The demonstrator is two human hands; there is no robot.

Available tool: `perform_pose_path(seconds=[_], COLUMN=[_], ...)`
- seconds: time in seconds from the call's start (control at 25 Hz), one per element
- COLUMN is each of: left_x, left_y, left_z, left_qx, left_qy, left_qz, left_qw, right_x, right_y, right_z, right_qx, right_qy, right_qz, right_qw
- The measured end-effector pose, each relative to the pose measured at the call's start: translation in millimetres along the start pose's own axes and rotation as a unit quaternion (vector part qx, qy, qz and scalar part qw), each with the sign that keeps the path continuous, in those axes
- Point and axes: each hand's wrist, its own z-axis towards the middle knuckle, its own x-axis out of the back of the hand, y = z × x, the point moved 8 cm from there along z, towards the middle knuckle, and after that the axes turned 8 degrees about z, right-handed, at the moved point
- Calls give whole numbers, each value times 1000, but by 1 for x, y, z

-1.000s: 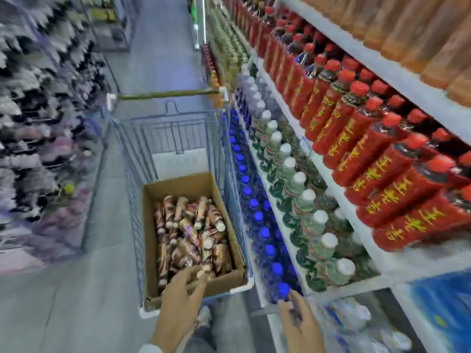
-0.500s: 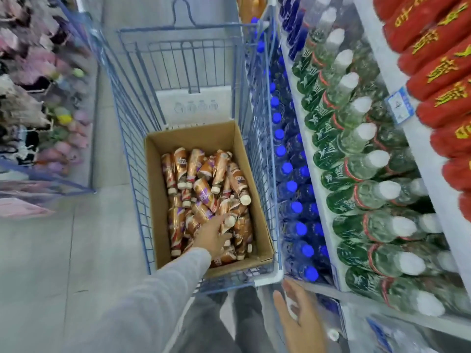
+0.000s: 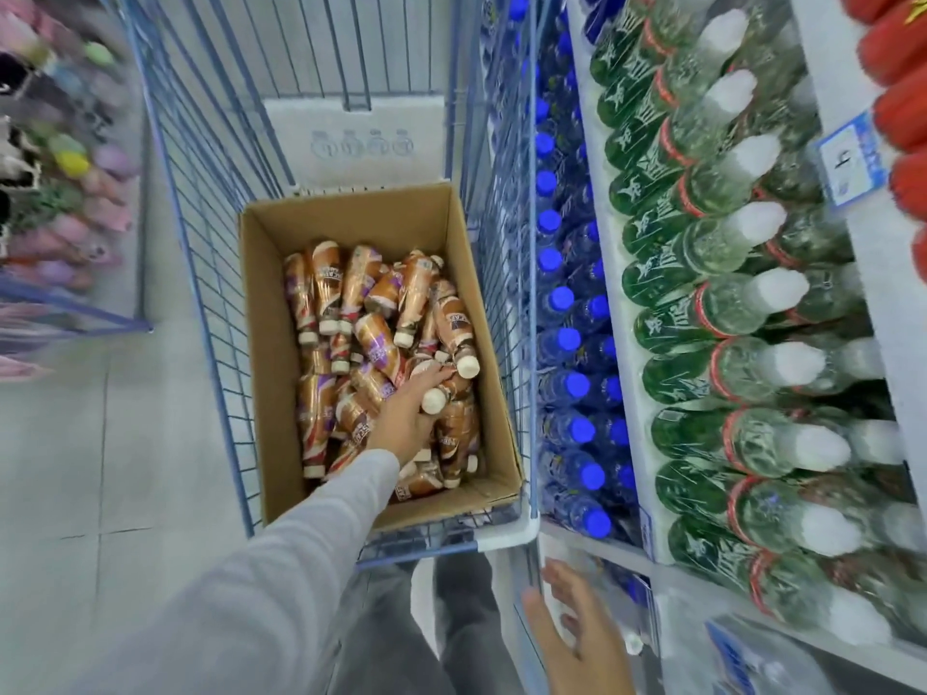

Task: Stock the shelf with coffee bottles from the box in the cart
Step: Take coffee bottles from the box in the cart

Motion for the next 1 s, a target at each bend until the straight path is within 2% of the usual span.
perform_pose_path(seconds=[0.12,0.2,0.36,0.48,0.56,0.76,0.88,1.0], left_x=[20,44,102,133,147,159,156,152], left_y=[10,18,25,18,11,-5,-11,-15], left_z=[-13,-33,-86,-125,-147,-193,-208,-215], left_qx=[62,104,149,179,204,258,284,297], left_qy=[37,99,223,270,292,311,295,266], left_qz=[-86,-151,-289,-394,-422,-455,-468,-478], left_qw=[994,978,919,860,833,794,783,783], right_x=[-3,-6,-20,-53,-88,-170,-197,-215], right_y=[-10,-25,-62,-94,-113,-139,-153,-181], right_z=[0,3,24,42,56,104,141,184], right_qx=[13,25,73,117,140,133,135,190], right_qy=[-30,-52,-107,-151,-187,-251,-249,-225], right_qz=[-23,-43,-87,-129,-141,-168,-213,-281], right_qw=[999,997,988,973,962,944,935,914])
